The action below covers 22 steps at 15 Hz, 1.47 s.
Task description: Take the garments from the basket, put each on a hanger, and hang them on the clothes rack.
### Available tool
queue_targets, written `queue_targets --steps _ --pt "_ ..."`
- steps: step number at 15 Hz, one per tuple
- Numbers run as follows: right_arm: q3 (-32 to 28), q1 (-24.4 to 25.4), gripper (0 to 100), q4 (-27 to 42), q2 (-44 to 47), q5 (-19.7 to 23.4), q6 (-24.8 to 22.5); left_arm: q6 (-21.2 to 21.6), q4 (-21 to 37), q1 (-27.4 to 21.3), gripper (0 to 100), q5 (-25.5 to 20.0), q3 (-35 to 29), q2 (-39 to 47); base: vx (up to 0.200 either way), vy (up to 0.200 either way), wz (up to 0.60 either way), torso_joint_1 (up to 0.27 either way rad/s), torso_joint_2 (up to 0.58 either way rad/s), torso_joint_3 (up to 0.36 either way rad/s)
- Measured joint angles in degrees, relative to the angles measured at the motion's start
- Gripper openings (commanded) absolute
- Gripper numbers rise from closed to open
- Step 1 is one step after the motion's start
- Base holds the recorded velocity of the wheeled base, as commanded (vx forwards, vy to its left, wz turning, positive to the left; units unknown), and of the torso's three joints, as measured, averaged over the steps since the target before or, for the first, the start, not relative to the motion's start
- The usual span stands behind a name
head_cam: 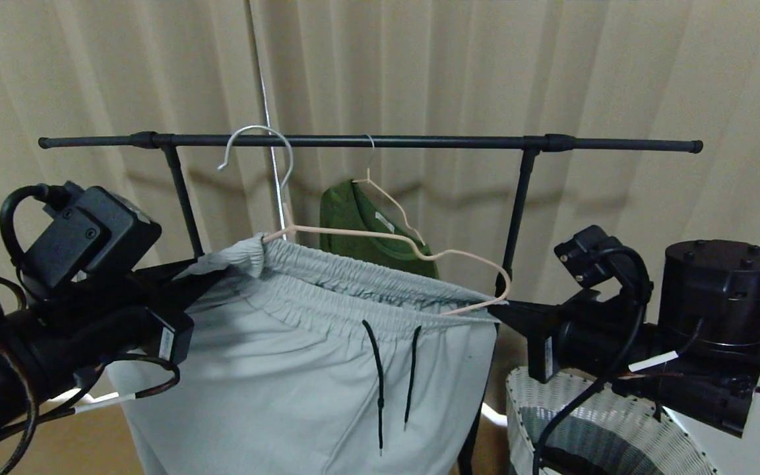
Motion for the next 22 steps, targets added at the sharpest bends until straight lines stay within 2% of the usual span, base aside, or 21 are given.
queue_targets --steps 3,5,7,8,11,13,15,16,18,22 --pt "-0.52 -2.86 0 -0.05 -0.16 -0.10 -0.13 1.32 0.09 0.33 0 0.04 2.07 -0.99 0.000 0.000 0.00 0.000 0.00 0.000" --pt "-0.35 -3.63 0 -0.07 -0.33 -0.10 -0.07 5.12 0.26 1.67 0 0.72 3.01 -1.11 0.000 0.000 0.00 0.000 0.00 0.000" --pt "-0.09 -3.63 0 0.02 -0.90 -0.07 -0.09 10.75 0.39 4.49 0 1.15 4.33 -1.10 0.000 0.000 0.00 0.000 0.00 0.000" --pt "-0.05 -2.97 0 0.11 -1.27 0.04 -0.11 11.43 0.35 5.21 0 1.26 4.89 -1.05 0.000 0.000 0.00 0.000 0.00 0.000" --pt "0.89 2.82 0 0.13 -2.30 -0.16 -0.11 10.34 0.35 5.79 0 1.56 5.60 -0.80 0.000 0.000 0.00 0.000 0.00 0.000" --pt "1.74 6.70 0 0.22 -3.13 -0.18 -0.55 7.66 0.35 5.60 0 2.30 5.68 -0.74 0.000 0.000 0.00 0.000 0.00 0.000" --pt "2.23 8.61 0 0.17 -3.83 -0.13 -2.44 5.08 0.26 4.32 0 4.96 5.41 -0.69 0.000 0.000 0.00 0.000 0.00 0.000" --pt "2.58 8.90 100 0.16 -4.02 -0.13 -2.60 3.61 0.26 3.30 0 5.58 5.16 -0.68 0.000 0.000 0.00 0.000 0.00 0.000" --pt "3.39 9.16 100 0.17 -4.27 -0.13 -2.66 1.50 0.17 1.65 0 5.83 4.58 -0.44 0.000 0.000 0.00 0.000 0.00 0.000" --pt "5.42 9.23 100 -0.07 -4.62 -0.18 -2.55 0.24 -0.02 0.82 0 5.89 3.45 1.32 0.000 0.000 0.00 0.000 0.00 0.000"
